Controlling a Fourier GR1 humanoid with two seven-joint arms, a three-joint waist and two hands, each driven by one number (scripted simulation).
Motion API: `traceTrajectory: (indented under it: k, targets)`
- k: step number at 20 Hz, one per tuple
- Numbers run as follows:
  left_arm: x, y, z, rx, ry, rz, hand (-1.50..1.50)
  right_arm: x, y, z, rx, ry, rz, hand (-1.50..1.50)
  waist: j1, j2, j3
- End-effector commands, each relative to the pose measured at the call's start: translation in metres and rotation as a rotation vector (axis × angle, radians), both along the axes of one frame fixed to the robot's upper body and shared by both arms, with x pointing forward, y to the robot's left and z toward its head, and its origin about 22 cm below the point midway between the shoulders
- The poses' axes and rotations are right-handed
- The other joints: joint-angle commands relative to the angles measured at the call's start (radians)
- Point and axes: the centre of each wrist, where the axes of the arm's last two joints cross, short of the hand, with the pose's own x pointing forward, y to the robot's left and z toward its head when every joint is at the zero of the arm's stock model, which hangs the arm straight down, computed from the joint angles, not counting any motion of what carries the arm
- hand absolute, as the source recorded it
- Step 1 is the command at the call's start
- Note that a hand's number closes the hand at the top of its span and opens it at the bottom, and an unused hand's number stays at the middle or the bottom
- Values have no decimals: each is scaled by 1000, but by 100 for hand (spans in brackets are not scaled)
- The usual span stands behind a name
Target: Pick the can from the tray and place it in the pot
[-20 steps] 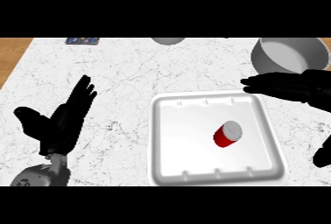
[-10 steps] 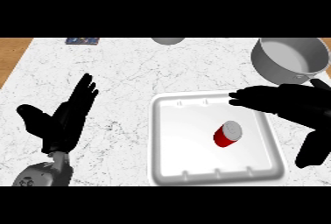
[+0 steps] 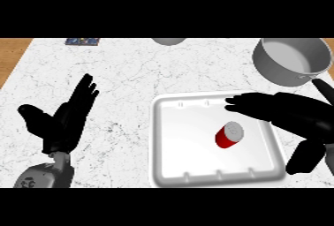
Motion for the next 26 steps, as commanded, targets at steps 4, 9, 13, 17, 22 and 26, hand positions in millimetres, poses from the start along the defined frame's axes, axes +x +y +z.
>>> traceTrajectory:
  k: [4,9,13,17,22,26]
  targets:
    - [9,8,-6,-7,15,-10,0,-15,7,-9,14,4,-33,-150,-2,0,0]
    - [-6,7,13,-4,7,-1,0,13,43,-18,-74,-7,-84,-150,11,1,0]
    - [1,9,2,-2,-16,6,0,2,31,-34,-99,-11,-106,-150,2,1,0]
    - [-8,-5,-17,-11,10,-8,0,-2,50,-45,-139,-7,-70,-150,2,1,0]
    - [1,-11,5,-4,10,10,0,2,55,-50,-198,-25,-79,-150,1,0,0]
    - [-7,9,3,-2,1,-14,0,11,68,-67,-259,-41,-104,-150,4,0,0]
